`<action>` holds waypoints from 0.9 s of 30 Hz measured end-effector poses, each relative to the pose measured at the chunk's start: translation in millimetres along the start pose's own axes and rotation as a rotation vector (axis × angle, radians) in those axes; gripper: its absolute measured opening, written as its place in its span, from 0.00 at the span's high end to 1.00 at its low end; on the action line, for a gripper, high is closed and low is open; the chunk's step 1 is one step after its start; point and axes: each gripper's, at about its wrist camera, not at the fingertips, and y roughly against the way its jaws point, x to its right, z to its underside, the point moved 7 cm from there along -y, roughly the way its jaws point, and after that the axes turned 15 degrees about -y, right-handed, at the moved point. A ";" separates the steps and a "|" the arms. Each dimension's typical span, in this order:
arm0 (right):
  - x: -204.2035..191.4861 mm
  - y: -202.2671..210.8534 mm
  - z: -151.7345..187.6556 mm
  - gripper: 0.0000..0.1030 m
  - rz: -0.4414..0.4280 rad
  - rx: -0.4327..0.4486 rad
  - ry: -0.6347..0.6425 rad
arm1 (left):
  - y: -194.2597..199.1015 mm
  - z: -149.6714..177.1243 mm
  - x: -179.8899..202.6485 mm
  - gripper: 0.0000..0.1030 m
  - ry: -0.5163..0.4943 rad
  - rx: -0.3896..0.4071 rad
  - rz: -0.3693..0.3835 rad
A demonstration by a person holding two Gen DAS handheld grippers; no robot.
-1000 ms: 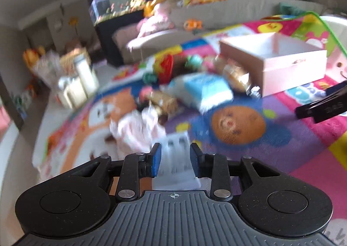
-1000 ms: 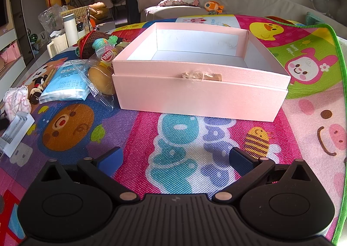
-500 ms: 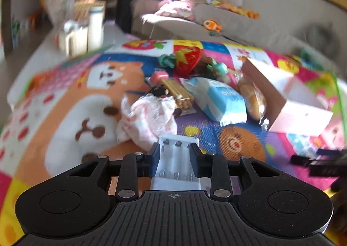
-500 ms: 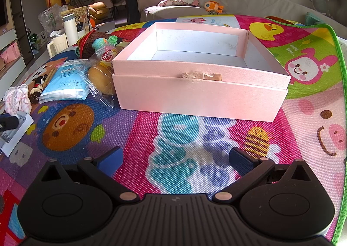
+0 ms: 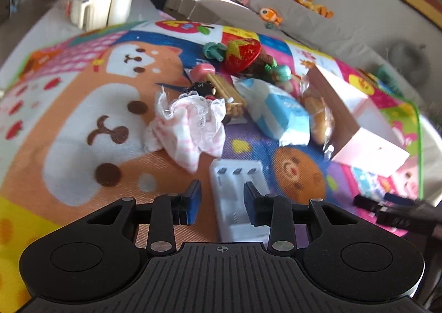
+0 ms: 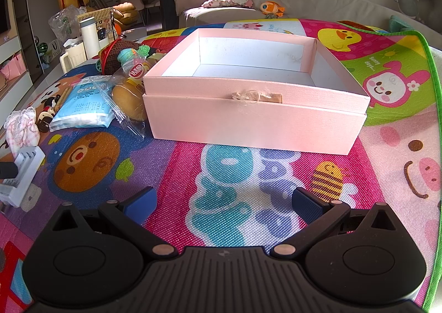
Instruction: Organize objects
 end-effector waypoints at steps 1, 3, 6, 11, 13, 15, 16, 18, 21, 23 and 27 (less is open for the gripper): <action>0.0 0.0 0.0 0.00 0.000 0.000 0.000 | -0.3 -0.7 0.4 0.64 0.022 -0.003 0.019; -0.1 0.0 -0.1 0.00 0.000 0.000 0.000 | -1.0 -2.0 6.4 0.64 0.045 -0.012 0.059; -0.1 -0.1 0.0 0.00 0.000 0.000 0.000 | -5.9 -3.1 25.7 0.64 -0.020 -0.025 0.045; -0.3 -0.1 0.2 0.00 0.000 0.000 0.000 | -20.0 -6.6 65.6 0.64 -0.191 -0.036 -0.002; -0.3 -0.2 0.2 0.00 0.000 0.000 0.000 | -23.3 -3.0 85.6 0.64 -0.278 -0.043 0.020; -0.3 -0.2 0.2 0.00 0.000 0.000 -0.001 | -21.5 3.8 105.4 0.64 -0.404 -0.013 0.030; -0.4 -0.2 0.2 0.00 0.000 0.000 -0.001 | -19.4 7.6 114.1 0.64 -0.471 0.002 0.033; -0.4 -0.1 0.2 0.00 0.000 0.000 -0.001 | -14.2 14.8 127.2 0.64 -0.564 0.012 0.070; -0.4 -0.1 0.2 0.00 -0.001 0.000 -0.001 | -10.0 21.5 133.0 0.64 -0.577 -0.002 0.155; -0.4 -0.1 0.2 0.00 0.000 0.000 -0.001 | -10.1 22.7 131.6 0.63 -0.545 -0.021 0.203; -0.4 -0.1 0.3 0.00 0.000 0.000 -0.001 | -14.5 21.0 122.0 0.61 -0.482 -0.023 0.199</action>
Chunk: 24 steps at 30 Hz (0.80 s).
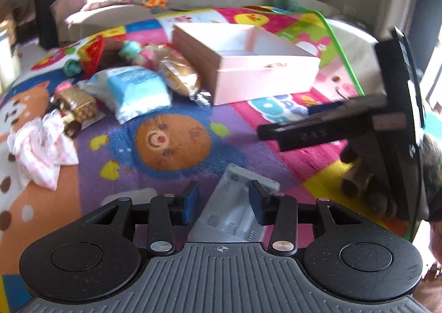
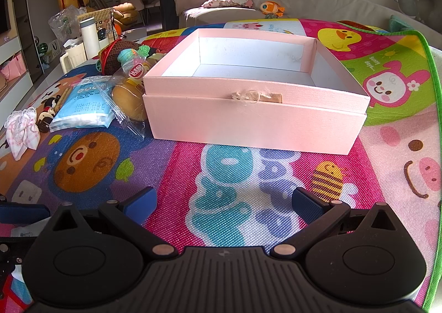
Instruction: Organize objects
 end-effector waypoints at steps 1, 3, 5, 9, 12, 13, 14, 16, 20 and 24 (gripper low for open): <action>0.0 0.0 0.0 0.00 0.000 0.000 0.000 | -0.2 -0.1 -4.0 0.64 0.029 0.005 0.006; 0.0 0.0 0.0 0.00 0.000 0.000 0.000 | 7.2 -2.3 -13.6 0.64 0.086 0.035 0.014; -0.1 0.0 0.0 0.00 0.000 0.000 0.000 | 26.7 -8.4 -32.6 0.60 0.144 0.126 -0.045; 0.0 -0.1 0.0 0.00 0.000 0.000 0.000 | 56.2 -10.1 -89.8 0.63 0.231 0.197 -0.446; 0.1 0.1 -0.3 0.00 0.001 -0.001 0.000 | 48.4 -4.1 -123.9 0.63 0.308 0.153 -0.534; 0.1 0.1 -0.6 0.00 0.002 -0.002 0.001 | 39.6 -1.3 -132.0 0.63 0.340 0.125 -0.522; 0.3 0.1 -1.0 0.00 0.001 -0.005 0.002 | 28.9 1.0 -137.8 0.63 0.356 0.097 -0.508; -0.4 0.0 -2.0 0.00 0.005 -0.010 0.008 | 8.2 3.9 -142.9 0.63 0.343 0.046 -0.504; -6.8 0.8 -5.4 0.00 -0.001 -0.061 0.028 | 2.4 7.0 -138.9 0.64 0.351 0.045 -0.484; -59.4 34.7 -19.4 0.00 -0.167 0.017 0.146 | 18.9 21.7 -128.1 0.78 0.339 0.075 -0.372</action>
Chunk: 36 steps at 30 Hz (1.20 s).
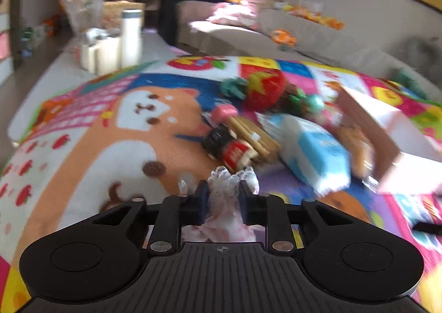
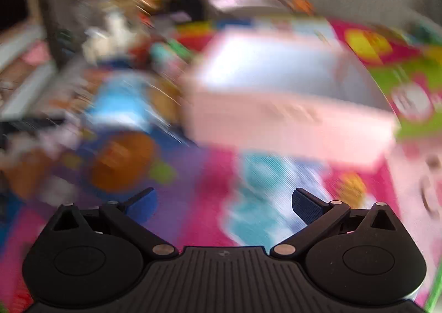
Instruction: Organize objects
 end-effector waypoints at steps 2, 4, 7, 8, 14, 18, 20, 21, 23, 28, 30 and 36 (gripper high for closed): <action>-38.8 8.4 -14.8 0.00 -0.059 0.061 0.106 | 13.4 12.9 2.2 0.83 -0.012 -0.001 0.045; -72.1 -0.7 -26.7 0.01 -0.112 0.049 0.166 | 22.7 22.5 3.3 0.84 -0.010 -0.002 0.072; -104.6 -40.4 -44.9 0.18 -0.084 -0.006 0.213 | 34.3 30.9 1.5 0.85 -0.012 -0.001 0.090; -108.6 -55.3 -50.7 0.19 -0.044 -0.013 0.214 | 35.4 32.9 0.4 0.85 -0.015 0.000 0.093; -106.3 -112.2 -60.9 0.18 0.089 -0.035 0.232 | 29.3 33.5 -2.5 0.83 0.002 0.013 0.111; -116.3 -120.9 -49.4 0.28 0.086 -0.063 0.294 | 21.3 28.4 -2.2 0.82 0.014 0.014 0.110; -119.2 -115.7 -43.0 0.42 0.066 -0.089 0.308 | 19.1 27.2 -2.2 0.82 0.021 0.014 0.105; -119.6 -110.4 -41.2 0.45 0.057 -0.093 0.304 | 18.7 26.9 -1.8 0.82 0.018 0.014 0.102; -117.8 -91.3 -38.6 0.48 -0.001 -0.103 0.278 | 18.7 26.6 0.2 0.82 0.001 0.015 0.090; -94.2 -7.0 -36.8 0.50 -0.152 -0.053 0.207 | 20.5 25.4 7.0 0.84 -0.043 0.003 0.058; -75.8 25.6 -33.1 0.50 -0.170 -0.016 0.183 | 23.5 25.2 12.7 0.85 -0.061 -0.010 0.062; -8.7 79.5 -9.5 0.50 -0.068 0.062 0.109 | 42.2 22.5 44.4 0.86 -0.105 -0.043 0.110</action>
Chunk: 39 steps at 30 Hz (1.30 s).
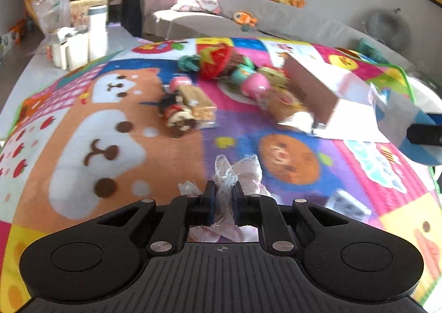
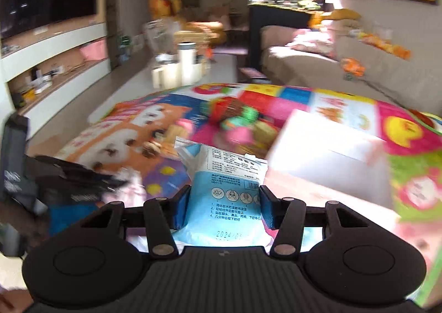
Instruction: Organize objects
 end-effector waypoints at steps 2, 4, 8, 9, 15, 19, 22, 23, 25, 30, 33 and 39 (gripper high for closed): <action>18.3 13.6 6.8 0.50 0.018 0.021 -0.041 | 7.3 -10.5 16.2 0.87 -0.027 0.011 0.029; 35.1 23.4 11.3 0.50 0.021 0.047 -0.081 | 13.8 -28.7 34.1 0.87 -0.057 0.041 0.062; 66.7 39.2 15.4 0.50 0.033 0.099 -0.153 | 10.7 -84.4 70.3 0.87 -0.085 0.112 0.174; 73.7 40.8 16.5 0.50 0.041 0.106 -0.169 | 5.1 -102.5 79.4 0.87 -0.094 0.133 0.188; 108.2 39.8 24.9 0.50 0.082 0.120 -0.247 | -72.6 -190.8 122.9 0.81 0.026 0.170 0.338; 120.3 31.0 25.5 0.50 0.103 0.118 -0.263 | -126.7 -195.7 124.2 0.81 -0.069 0.115 0.098; 125.8 23.2 19.6 0.50 0.118 0.117 -0.255 | -127.7 -181.8 106.3 0.81 -0.040 0.107 0.088; 126.0 20.5 14.6 0.50 0.123 0.122 -0.249 | -121.3 -178.3 97.6 0.81 -0.021 0.122 0.097; 129.0 16.0 -3.1 0.50 0.126 0.151 -0.244 | -100.0 -171.0 78.5 0.81 0.000 0.173 0.101; 147.1 -32.0 -73.1 0.55 0.122 0.147 -0.311 | -49.8 -129.7 53.4 0.81 -0.053 0.189 0.138; 154.4 -84.9 -98.0 0.58 0.232 0.109 -0.262 | -28.6 -92.7 50.1 0.81 -0.100 0.148 0.193; 161.4 -138.2 -74.5 0.59 0.280 -0.107 -0.327 | 6.5 -27.7 39.4 0.81 -0.149 0.096 0.236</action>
